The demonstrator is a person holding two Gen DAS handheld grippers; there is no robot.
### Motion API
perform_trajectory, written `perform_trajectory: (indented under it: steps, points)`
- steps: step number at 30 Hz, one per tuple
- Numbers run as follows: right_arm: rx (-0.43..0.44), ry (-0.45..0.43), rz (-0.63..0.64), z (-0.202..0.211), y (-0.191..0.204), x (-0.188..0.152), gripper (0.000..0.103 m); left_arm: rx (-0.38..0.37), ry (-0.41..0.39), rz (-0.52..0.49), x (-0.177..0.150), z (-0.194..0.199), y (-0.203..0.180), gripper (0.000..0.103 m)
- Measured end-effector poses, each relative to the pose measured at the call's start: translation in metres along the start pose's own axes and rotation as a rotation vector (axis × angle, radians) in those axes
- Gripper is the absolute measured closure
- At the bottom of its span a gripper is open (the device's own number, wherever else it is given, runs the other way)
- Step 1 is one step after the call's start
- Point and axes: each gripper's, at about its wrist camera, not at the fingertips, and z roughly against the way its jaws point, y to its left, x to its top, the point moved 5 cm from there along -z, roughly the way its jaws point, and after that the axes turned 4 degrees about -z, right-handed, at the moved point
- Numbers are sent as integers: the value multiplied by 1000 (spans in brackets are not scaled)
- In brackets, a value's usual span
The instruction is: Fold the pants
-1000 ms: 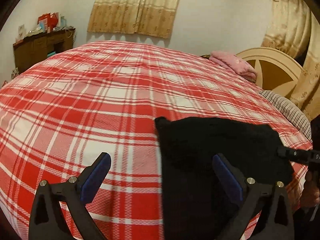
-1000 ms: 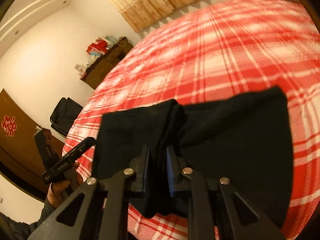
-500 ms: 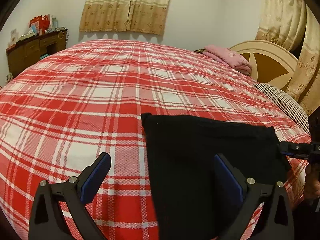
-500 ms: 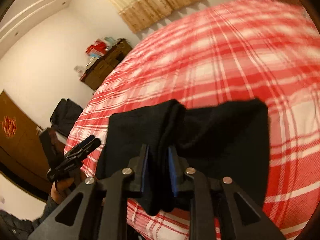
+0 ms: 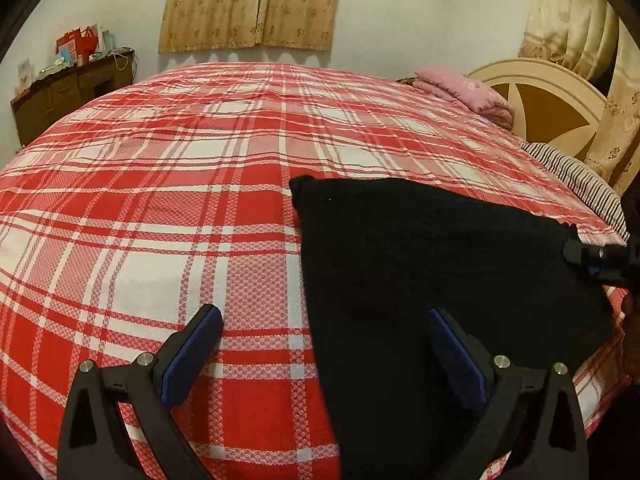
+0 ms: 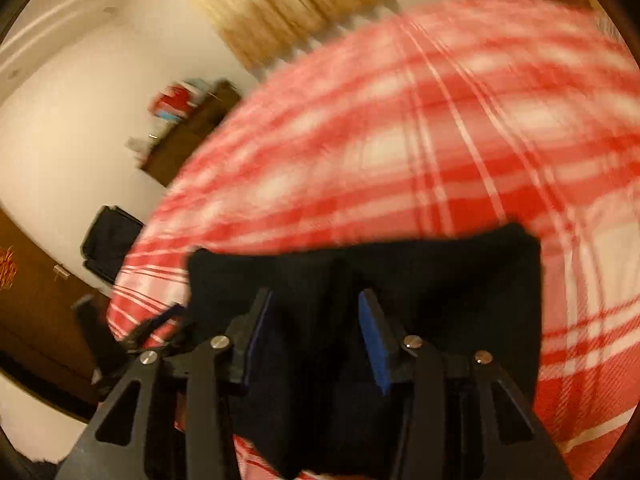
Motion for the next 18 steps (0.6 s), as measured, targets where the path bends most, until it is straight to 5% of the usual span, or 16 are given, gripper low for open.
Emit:
perform_trajectory:
  steps: [7,12,18]
  points:
    - [38,1,93,1,19,-8,55,6,-9,1,-1,-1,-1,1]
    - [-60,-15,126,-9,17,-7,81,-12,-7,17,-3,2,1,1]
    - [-48,-119,266,24,53,-7,82,-8,-5,28,-2,4,1,1]
